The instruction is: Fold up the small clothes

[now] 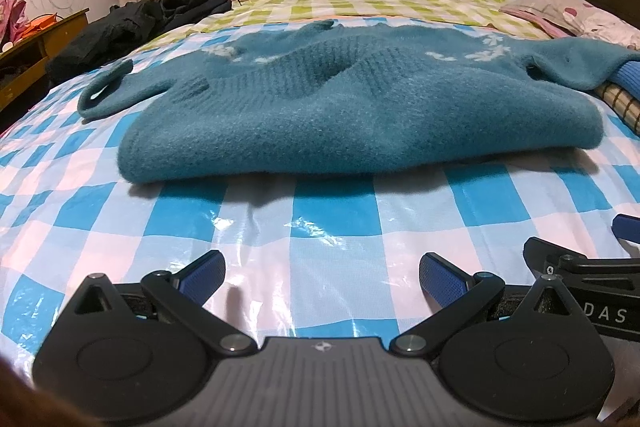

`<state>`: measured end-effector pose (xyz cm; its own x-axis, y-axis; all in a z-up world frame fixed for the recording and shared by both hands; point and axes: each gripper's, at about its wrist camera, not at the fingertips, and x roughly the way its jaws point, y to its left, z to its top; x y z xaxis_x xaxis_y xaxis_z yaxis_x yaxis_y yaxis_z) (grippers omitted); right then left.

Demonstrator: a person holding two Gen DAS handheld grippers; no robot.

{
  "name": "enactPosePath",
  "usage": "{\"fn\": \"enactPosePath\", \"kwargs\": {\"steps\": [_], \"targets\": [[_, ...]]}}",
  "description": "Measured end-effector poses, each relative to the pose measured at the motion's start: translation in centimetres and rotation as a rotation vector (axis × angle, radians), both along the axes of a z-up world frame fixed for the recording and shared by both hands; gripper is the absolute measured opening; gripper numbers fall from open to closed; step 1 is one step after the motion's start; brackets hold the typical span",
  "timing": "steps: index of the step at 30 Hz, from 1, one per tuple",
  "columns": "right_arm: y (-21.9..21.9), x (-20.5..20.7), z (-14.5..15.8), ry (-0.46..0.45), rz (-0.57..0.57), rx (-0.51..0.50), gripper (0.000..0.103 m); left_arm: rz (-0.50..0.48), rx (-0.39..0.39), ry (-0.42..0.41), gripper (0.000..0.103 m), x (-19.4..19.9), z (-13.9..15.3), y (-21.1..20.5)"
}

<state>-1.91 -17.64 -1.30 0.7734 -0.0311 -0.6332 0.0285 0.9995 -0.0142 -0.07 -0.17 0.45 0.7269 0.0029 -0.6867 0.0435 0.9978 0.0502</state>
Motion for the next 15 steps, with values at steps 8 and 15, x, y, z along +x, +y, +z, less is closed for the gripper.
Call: {"fn": "enactPosePath", "kwargs": {"steps": [8, 15], "targets": [[0.28, -0.10, -0.03, 0.000, 0.000, -0.005, 0.100, -0.005, 0.000, 0.006, 0.103, -0.19, 0.22, -0.24], [0.40, 0.01, 0.34, 0.001, 0.009, -0.015, 0.097, -0.012, -0.009, 0.010, 0.103, -0.12, 0.36, -0.29]]}}
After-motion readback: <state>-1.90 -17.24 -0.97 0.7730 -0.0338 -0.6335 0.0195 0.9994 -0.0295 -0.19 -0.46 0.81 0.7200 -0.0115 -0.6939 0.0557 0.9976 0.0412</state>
